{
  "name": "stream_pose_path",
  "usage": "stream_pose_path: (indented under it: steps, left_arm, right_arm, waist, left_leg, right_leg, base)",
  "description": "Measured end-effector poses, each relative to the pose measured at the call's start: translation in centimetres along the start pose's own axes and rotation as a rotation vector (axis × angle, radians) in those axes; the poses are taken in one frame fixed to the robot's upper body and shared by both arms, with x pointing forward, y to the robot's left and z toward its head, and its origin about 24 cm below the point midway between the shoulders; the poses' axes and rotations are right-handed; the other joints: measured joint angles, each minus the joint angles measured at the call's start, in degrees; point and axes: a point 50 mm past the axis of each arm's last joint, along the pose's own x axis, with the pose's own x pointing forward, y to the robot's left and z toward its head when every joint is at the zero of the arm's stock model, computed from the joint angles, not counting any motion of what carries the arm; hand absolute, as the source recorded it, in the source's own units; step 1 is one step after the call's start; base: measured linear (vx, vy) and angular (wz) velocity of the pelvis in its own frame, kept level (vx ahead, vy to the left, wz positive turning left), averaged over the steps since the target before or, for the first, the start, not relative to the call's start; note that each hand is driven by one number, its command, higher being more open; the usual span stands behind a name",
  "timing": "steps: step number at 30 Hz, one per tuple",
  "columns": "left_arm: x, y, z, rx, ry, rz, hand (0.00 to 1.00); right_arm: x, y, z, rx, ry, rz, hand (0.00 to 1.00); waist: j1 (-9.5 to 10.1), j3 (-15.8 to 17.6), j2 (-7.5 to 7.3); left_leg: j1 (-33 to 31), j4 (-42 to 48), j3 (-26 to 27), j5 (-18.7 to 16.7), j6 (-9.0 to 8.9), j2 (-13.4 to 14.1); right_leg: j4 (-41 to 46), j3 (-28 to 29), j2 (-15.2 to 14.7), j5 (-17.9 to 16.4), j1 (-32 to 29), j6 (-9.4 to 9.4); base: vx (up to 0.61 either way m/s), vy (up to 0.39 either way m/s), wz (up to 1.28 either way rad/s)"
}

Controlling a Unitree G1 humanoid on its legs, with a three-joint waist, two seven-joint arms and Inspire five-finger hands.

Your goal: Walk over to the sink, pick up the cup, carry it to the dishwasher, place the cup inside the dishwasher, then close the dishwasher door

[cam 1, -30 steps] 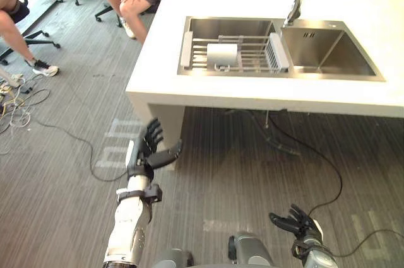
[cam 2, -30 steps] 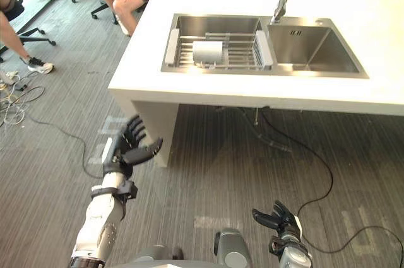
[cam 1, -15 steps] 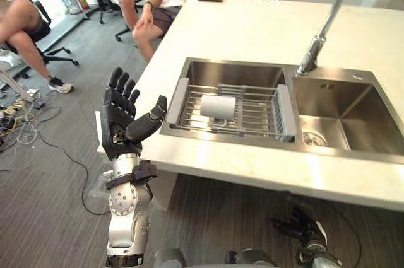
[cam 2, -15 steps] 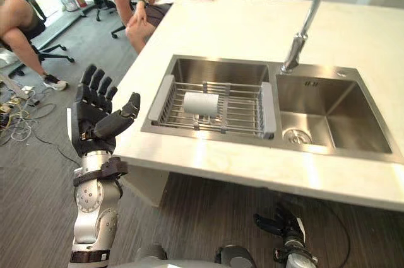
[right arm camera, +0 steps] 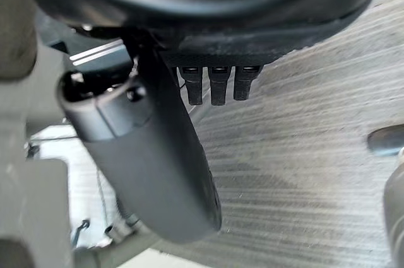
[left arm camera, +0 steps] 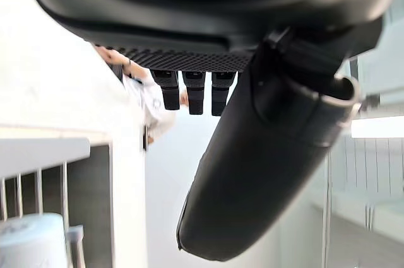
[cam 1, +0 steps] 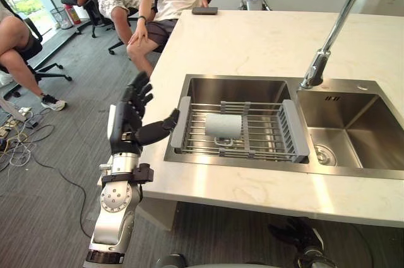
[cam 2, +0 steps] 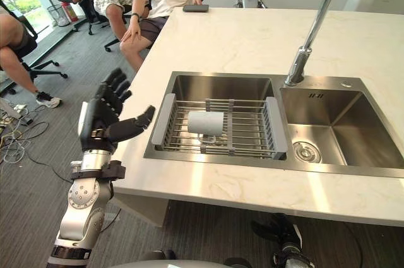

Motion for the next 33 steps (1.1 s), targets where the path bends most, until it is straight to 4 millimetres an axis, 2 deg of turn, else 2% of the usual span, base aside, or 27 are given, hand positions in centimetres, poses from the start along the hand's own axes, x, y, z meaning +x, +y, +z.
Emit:
stream_pose_path:
  steps: [2, 5, 8, 17, 23, 27, 33]
  left_arm:
    - [1.0, -0.7, 0.0, 0.048, -0.005, -0.091, 0.9]
    - [2.1, -0.9, -1.0, 0.157, 0.036, -0.197, 0.9]
    - [2.5, -0.9, -2.0, 0.207, 0.078, -0.224, 0.9]
    - [3.6, -0.5, -3.0, 0.394, 0.122, -0.301, 0.9]
    - [3.7, -0.4, -3.7, 0.492, 0.156, -0.337, 0.9]
    - [4.6, -0.9, -4.2, 0.54, 0.171, -0.366, 0.9]
    - [5.7, -1.7, -3.7, 0.584, 0.138, -0.391, 0.9]
  right_arm:
    - [0.0, -0.3, 0.0, -0.006, 0.006, 0.002, 0.9]
    - [0.0, -0.5, -0.4, -0.014, 0.023, 0.008, 0.9]
    - [-0.1, -1.0, -0.8, -0.022, 0.046, 0.004, 0.9]
    - [-0.2, -1.2, -1.4, -0.025, 0.074, 0.006, 0.9]
    - [-0.2, -1.1, -1.4, -0.031, 0.075, 0.013, 0.9]
    - [-0.2, -1.0, -1.5, -0.03, 0.076, 0.015, 0.9]
    - [-0.1, -0.8, -1.5, -0.027, 0.08, 0.017, 0.9]
  waist:
    - [-0.83, 0.0, 0.06]
    - [-2.34, -0.4, 0.36]
    - [-2.93, -0.9, 1.16]
    - [-4.4, -1.2, 1.68]
    - [-5.29, -1.2, 1.73]
    - [-5.83, -0.9, 1.55]
    - [-6.57, -0.5, 1.51]
  left_leg:
    - [0.9, -2.7, 0.0, 1.5, -0.07, -0.1]
    - [3.2, -7.6, 0.1, 4.0, -0.15, -0.3]
    - [3.8, -9.8, 0.0, 5.2, 0.13, -0.8]
    - [3.8, -14.7, -0.5, 9.4, 1.81, -2.9]
    - [3.5, -14.8, -1.0, 9.4, 1.97, -3.9]
    - [3.2, -14.8, -1.8, 9.6, 2.46, -4.4]
    - [2.8, -14.8, -3.7, 9.6, 2.46, -4.4]
  right_leg:
    - [-0.9, 0.2, 0.3, 0.9, 0.0, -0.09]
    - [-2.9, 1.1, 0.7, 2.2, 0.5, -0.11]
    - [-4.2, 1.6, 0.6, 3.3, 0.5, 0.11]
    - [-6.8, 1.8, -0.9, 5.9, -1.0, 1.23]
    - [-8.0, 2.1, -1.8, 6.9, -1.2, 1.96]
    - [-8.7, 2.1, -2.1, 7.3, -1.2, 2.16]
    - [-9.5, 2.0, -2.1, 7.7, -1.2, 2.22]
  base:
    - [0.0, -0.013, -0.02]
    - [-0.01, -0.012, -0.11]
    - [-0.03, 0.007, -0.1]
    - [-0.09, 0.043, 0.0]
    - [-0.06, 0.043, -0.03]
    - [0.0, 0.0, 0.0]
    - [0.0, 0.0, 0.0]
